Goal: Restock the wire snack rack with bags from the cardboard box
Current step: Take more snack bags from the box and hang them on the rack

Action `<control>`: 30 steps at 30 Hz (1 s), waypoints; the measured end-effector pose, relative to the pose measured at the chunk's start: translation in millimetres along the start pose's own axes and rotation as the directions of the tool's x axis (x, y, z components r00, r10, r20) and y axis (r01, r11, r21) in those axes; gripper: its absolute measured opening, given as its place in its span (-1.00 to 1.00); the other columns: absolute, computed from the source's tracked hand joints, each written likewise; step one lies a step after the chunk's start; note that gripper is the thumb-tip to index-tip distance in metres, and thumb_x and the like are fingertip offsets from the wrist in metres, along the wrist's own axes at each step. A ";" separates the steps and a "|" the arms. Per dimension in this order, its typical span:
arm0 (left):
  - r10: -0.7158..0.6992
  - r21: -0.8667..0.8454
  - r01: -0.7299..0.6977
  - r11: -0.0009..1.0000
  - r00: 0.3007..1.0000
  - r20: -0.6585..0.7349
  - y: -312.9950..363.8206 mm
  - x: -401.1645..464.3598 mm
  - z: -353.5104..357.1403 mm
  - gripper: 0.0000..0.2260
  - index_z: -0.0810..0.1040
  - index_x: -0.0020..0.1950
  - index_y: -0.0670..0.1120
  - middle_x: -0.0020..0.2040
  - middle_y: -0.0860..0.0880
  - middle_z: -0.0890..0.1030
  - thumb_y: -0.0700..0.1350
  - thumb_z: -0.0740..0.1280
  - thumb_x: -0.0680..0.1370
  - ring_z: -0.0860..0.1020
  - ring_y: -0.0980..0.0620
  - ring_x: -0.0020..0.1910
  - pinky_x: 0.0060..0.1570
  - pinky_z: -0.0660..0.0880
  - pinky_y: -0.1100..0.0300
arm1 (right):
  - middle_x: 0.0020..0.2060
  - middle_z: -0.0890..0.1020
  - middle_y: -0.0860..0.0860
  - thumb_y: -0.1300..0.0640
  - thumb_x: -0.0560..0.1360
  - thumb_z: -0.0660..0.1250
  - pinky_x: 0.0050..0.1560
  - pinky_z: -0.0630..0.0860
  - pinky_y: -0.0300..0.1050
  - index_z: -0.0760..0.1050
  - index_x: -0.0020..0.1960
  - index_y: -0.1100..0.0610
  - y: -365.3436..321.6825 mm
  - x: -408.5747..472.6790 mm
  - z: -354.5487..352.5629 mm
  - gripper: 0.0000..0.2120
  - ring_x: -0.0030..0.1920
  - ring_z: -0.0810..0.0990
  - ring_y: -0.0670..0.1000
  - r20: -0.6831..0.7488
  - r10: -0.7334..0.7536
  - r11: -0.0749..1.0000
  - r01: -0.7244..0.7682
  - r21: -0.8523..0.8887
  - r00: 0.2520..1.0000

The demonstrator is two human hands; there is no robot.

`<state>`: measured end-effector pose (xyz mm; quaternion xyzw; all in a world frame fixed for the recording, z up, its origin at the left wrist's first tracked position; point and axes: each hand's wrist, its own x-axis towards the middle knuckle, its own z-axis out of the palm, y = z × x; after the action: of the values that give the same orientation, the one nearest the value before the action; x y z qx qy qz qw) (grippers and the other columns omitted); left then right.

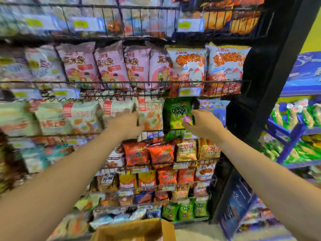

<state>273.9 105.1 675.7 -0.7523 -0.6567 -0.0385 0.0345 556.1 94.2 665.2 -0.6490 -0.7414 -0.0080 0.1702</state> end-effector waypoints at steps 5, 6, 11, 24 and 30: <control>-0.067 0.027 0.064 0.998 0.989 0.128 -51.5 -41.9 55.0 -0.39 0.33 0.51 -0.03 0.41 -0.22 0.37 0.28 0.15 0.55 0.47 -0.29 0.22 0.19 0.48 -0.23 | 0.32 0.51 0.18 -0.30 0.54 0.25 0.24 0.53 0.16 0.42 0.41 0.19 -57.1 -30.0 54.7 -0.33 0.32 0.49 0.24 0.182 0.026 0.999 -0.019 -0.040 0.983; -0.086 0.032 0.082 0.996 0.983 0.164 -60.0 -47.0 69.1 -0.39 0.34 0.50 -0.03 0.43 -0.21 0.36 0.28 0.15 0.55 0.44 -0.30 0.29 0.23 0.45 -0.26 | 0.31 0.52 0.17 -0.32 0.52 0.25 0.24 0.53 0.17 0.41 0.42 0.17 -63.8 -34.7 66.8 -0.31 0.32 0.50 0.24 0.210 0.032 0.999 -0.023 -0.046 0.977; -0.153 0.035 0.150 0.988 0.930 0.333 -96.5 -67.2 143.9 -0.45 0.37 0.45 -0.03 0.42 -0.21 0.36 0.26 0.16 0.58 0.41 -0.31 0.33 0.23 0.44 -0.25 | 0.05 0.61 0.13 -0.33 0.51 0.22 -0.01 0.59 0.05 0.48 0.30 0.11 -76.5 -49.7 142.7 -0.41 0.07 0.61 0.21 0.346 -0.004 0.998 0.023 -0.053 0.938; -0.205 -0.090 0.370 0.925 0.683 0.701 -144.0 -131.1 376.5 -0.62 0.52 0.16 -0.08 0.08 -0.14 0.60 0.19 0.29 0.54 0.60 -0.18 0.00 -0.03 0.60 -0.02 | -0.23 0.58 0.12 -0.18 0.59 0.31 -0.27 0.46 -0.05 0.49 0.27 0.28 -65.6 -118.0 386.3 -0.46 -0.08 0.63 0.21 0.778 0.013 0.996 -0.073 0.042 0.629; -0.227 -0.087 0.514 0.853 0.515 0.826 -159.7 -170.3 513.1 -0.60 0.50 0.39 -0.14 0.34 -0.22 0.54 0.03 0.34 0.60 0.51 -0.23 0.29 0.11 0.44 0.08 | 0.32 0.56 0.19 -0.16 0.57 0.33 0.20 0.48 0.00 0.46 0.39 0.18 -60.4 -182.8 525.4 -0.47 0.31 0.52 0.24 0.906 0.135 0.965 -0.260 -0.028 0.402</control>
<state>99.3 11.5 148.0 -0.5238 -0.7335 0.1852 -0.3916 389.0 31.5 134.9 -0.6239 -0.6341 0.4033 -0.2147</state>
